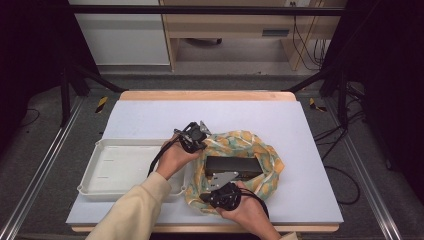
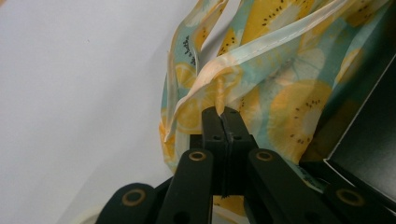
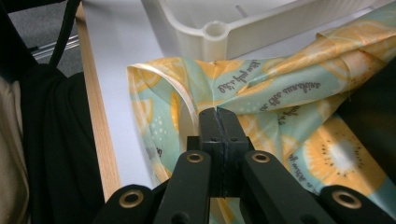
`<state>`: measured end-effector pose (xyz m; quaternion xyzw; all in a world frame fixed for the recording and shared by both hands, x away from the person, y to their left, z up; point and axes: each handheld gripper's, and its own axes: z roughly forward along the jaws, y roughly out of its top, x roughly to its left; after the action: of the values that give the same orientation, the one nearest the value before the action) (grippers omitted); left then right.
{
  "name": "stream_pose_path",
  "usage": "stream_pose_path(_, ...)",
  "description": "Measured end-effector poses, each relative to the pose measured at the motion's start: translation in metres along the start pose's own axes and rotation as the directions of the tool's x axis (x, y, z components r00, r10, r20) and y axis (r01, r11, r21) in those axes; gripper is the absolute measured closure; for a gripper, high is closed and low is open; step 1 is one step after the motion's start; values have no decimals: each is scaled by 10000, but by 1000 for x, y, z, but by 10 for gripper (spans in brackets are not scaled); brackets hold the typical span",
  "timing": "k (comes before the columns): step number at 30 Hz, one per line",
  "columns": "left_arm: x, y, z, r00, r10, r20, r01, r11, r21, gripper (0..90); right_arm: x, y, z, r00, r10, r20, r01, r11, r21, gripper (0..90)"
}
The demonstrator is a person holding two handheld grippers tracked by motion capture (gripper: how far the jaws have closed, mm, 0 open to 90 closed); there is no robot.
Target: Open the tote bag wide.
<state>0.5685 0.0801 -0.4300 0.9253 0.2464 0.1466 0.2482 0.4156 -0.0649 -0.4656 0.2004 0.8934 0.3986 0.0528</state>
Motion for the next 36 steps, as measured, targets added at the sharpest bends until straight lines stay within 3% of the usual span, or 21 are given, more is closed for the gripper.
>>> stream_pose_path(9, 0, -3, 9, 9999, 15, 147, -19, 9995, 303, 900, -2, -4, 3, 9999, 110, -26, -110, 9998, 138, 900)
stream_pose_path(16, -1, -5, 8, 9999, -44, 118, 42, 9999, 167, 866, -3, -6, 2, 9997, 236, 118, -237, 9997, 69, 866)
stream_pose_path(20, -3, -9, -1, 9997, -206, -130, 201, 9991, -384, 791, -2, -6, -3, 9991, 281, 332, -279, 9996, -47, 762)
stream_pose_path(21, -4, -10, -5, 9991, -339, -245, 324, 9977, -594, 721, -1, -5, -6, 9985, 256, 481, -253, 9997, -55, 688)
stream_pose_path(25, -6, -15, -20, 9974, -652, -323, 606, 9900, -1276, 625, 0, -3, -17, 9946, 308, 986, -297, 9995, -132, 491)
stream_pose_path(32, -11, -20, -51, 9965, -620, -561, 490, 9764, -2102, 556, -1, -1, -47, 9848, 438, 1682, -368, 9984, -440, 368)
stream_pose_path(36, -17, -25, -67, 9968, -437, -664, 271, 9720, -2333, 539, -9, -6, -70, 9734, 614, 2206, -487, 9968, -627, 340)
